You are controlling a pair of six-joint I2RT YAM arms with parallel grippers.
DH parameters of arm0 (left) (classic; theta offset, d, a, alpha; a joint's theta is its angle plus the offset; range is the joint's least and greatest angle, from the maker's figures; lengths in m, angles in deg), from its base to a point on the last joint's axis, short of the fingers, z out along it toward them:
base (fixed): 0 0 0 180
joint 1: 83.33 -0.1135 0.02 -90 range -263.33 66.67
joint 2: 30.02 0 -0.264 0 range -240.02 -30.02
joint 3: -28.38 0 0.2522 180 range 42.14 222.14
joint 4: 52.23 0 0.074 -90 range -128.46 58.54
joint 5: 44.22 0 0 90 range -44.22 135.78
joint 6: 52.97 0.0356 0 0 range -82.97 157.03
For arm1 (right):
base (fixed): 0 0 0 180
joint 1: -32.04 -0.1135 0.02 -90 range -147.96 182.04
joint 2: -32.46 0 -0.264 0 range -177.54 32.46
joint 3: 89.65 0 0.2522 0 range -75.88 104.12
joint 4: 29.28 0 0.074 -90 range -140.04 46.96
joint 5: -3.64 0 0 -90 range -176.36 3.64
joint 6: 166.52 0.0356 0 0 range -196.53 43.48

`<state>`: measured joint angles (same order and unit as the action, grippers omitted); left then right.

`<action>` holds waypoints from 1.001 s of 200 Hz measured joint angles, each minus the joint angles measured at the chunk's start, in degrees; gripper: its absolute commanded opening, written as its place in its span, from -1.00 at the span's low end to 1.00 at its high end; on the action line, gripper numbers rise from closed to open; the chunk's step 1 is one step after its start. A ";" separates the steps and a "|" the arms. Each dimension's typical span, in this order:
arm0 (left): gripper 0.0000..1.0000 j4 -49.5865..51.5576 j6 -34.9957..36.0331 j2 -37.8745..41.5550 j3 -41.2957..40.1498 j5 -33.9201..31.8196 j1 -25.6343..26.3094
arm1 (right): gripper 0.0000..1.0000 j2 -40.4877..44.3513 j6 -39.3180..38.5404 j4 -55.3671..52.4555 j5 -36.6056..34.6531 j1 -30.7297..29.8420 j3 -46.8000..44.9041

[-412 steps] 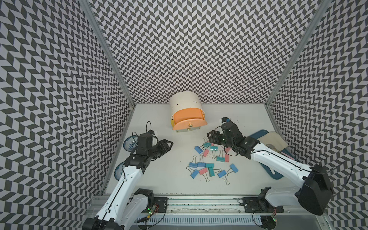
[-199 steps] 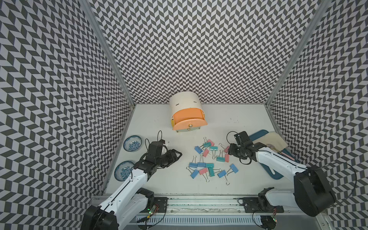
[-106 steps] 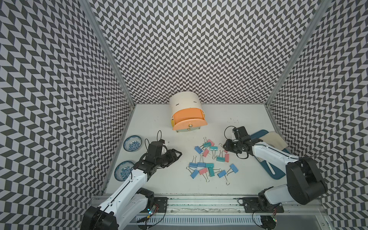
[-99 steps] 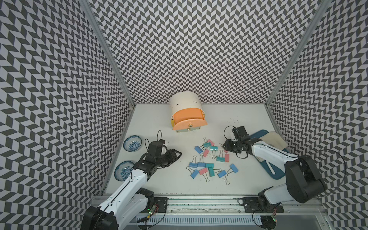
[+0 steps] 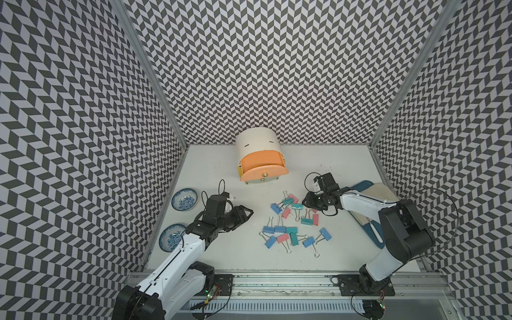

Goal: Put the binder clips in the drawer according to color
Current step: Move the binder clip to the center of the board.

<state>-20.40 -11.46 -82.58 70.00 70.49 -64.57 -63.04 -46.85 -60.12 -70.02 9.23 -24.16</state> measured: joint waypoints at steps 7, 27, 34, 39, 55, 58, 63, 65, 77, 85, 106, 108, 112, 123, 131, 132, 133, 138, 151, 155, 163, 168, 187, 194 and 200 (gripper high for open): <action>0.20 0.00 0.00 0.02 0.04 0.00 0.00 | -0.22 -0.70 -0.13 0.02 0.00 -0.02 0.22; 0.20 0.11 0.02 0.04 0.04 -0.04 0.00 | -0.22 -2.45 -0.35 0.28 0.00 -0.07 0.87; 0.20 0.17 0.02 0.04 0.07 -0.09 0.00 | -0.22 -2.93 -0.44 0.46 0.04 -0.04 1.22; 0.20 0.22 0.02 0.04 0.07 -0.15 0.00 | -0.22 -3.17 -0.59 0.48 0.02 -0.07 1.49; 0.20 0.42 0.02 0.07 0.07 -0.37 0.00 | -0.22 -3.87 -0.85 0.85 -0.24 -0.07 2.25; 0.20 0.46 0.02 0.07 0.07 -0.39 0.00 | -0.22 -3.93 -0.90 0.85 -0.28 -0.07 2.36; 0.20 0.50 0.02 0.09 0.07 -0.44 0.00 | -0.22 -4.09 -0.96 0.87 -0.50 -0.07 2.56; 0.20 0.52 0.02 0.11 0.07 -0.46 0.00 | -0.22 -4.13 -0.96 0.87 -0.55 -0.07 2.58; 0.20 0.66 0.02 0.17 0.07 -0.59 0.00 | -0.21 -4.33 -1.01 0.85 -1.31 -0.04 2.86; 0.20 0.72 0.02 0.22 0.09 -0.63 0.00 | -0.20 -4.35 -0.98 0.83 -1.90 0.00 2.99; 0.20 0.98 0.00 0.44 0.09 -0.90 0.00 | -0.18 -4.39 -0.98 0.74 -3.63 0.31 3.23; 0.20 0.98 0.02 0.46 0.09 -0.92 0.00 | -0.18 -4.42 -0.96 0.70 -3.87 0.39 3.26; 0.20 0.98 0.02 0.50 0.09 -0.94 0.00 | -0.18 -4.42 -0.98 0.61 -4.17 0.50 3.30; 0.20 1.03 0.02 0.50 0.13 -1.01 0.00 | -0.17 -4.48 -0.98 0.33 -5.22 0.96 3.48; 0.20 1.03 0.02 0.50 0.13 -1.03 0.00 | -0.16 -4.61 -1.01 0.07 -6.14 1.42 3.56; 0.20 1.05 0.02 0.50 0.13 -1.03 0.00 | -0.16 -4.63 -0.98 0.04 -6.16 1.44 3.56; 0.20 1.05 0.02 0.50 0.13 -1.03 0.00 | -0.16 -4.63 -0.98 0.04 -6.21 1.51 3.58; 0.20 1.05 0.00 0.50 0.13 -1.05 0.00 | -0.16 -4.68 -1.05 -0.09 -6.56 1.90 3.72; 0.20 1.07 0.02 0.50 0.13 -1.05 0.00 | -0.16 -4.72 -1.14 -0.50 -7.58 2.80 3.93; 0.20 1.07 0.02 0.50 0.13 -1.05 0.00 | -0.15 -4.72 -1.18 -0.66 -7.89 3.10 3.96; 0.20 1.07 0.02 0.50 0.13 -1.05 0.00 | -0.14 -4.70 -1.18 -0.72 -8.28 3.67 3.96; 0.20 1.07 0.02 0.50 0.13 -1.05 0.00 | -0.13 -4.70 -1.22 -0.70 -8.55 4.00 3.96; 0.20 1.07 0.07 0.50 0.13 -1.05 0.00 | -0.10 -4.70 -1.49 -0.68 -9.38 5.01 4.00; 0.20 1.07 0.11 0.50 0.13 -1.05 0.00 | -0.08 -4.70 -1.66 -0.72 -9.51 5.09 4.04; 0.20 1.07 0.17 0.50 0.15 -1.05 0.00 | -0.06 -4.70 -1.88 -0.74 -9.60 5.11 4.07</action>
<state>-19.33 -11.29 -82.07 70.15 69.44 -64.57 -67.74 -48.73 -60.87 -79.62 14.35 -20.09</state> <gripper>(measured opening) 0.600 0.452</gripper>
